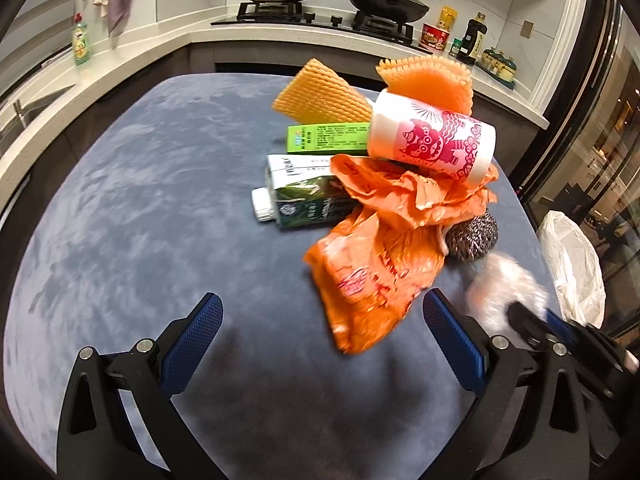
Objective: Collect trash
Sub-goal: 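Grasp the clear plastic bag with the right gripper while the left gripper approaches the orange bag, then grasp the orange plastic bag with the left gripper while the right gripper carries the clear bag to the bin, then release the clear bag into the bin with the right gripper while the left gripper drops the orange bag in, then move both tools back to the pile and grasp an orange foam net with the right gripper, then grasp the orange bag with the left gripper while the right gripper carries the foam net to the bin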
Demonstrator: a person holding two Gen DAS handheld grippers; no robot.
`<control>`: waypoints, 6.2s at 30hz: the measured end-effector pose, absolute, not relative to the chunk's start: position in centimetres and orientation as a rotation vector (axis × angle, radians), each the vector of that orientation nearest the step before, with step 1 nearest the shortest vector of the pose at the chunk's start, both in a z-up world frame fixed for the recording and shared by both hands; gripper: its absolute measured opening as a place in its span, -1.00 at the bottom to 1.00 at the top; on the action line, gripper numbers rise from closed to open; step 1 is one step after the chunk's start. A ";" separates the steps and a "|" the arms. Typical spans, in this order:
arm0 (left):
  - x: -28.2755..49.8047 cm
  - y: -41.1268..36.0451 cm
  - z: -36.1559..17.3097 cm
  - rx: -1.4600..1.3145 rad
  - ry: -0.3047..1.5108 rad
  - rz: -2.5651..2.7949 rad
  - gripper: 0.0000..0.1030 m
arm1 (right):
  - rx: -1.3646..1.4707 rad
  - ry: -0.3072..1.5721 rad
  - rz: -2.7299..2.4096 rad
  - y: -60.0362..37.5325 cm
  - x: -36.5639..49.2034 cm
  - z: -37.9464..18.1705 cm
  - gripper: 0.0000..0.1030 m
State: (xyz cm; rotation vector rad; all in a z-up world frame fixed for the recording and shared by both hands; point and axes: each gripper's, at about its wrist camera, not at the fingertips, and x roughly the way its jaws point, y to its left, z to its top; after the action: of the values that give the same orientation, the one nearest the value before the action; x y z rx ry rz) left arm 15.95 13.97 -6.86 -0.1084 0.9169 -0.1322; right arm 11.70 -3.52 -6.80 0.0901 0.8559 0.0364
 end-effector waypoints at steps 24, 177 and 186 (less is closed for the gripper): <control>13.7 11.3 -7.7 -0.095 0.985 -0.198 -0.55 | 0.182 0.742 -0.058 -9.7 7.0 -2.5 -0.72; 18.1 15.8 -5.2 -0.161 0.925 -0.118 0.49 | 0.246 0.685 0.108 -3.0 21.8 -2.3 -0.59; 16.6 11.2 -5.2 -0.127 0.925 -0.230 0.70 | 0.264 0.636 -0.011 -9.1 17.9 -0.2 -0.59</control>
State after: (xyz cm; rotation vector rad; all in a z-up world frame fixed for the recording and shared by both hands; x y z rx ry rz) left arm 16.62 11.19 -5.24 -0.1265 0.9254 -0.2296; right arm 17.92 -9.11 -0.21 0.2641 0.6363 -0.0113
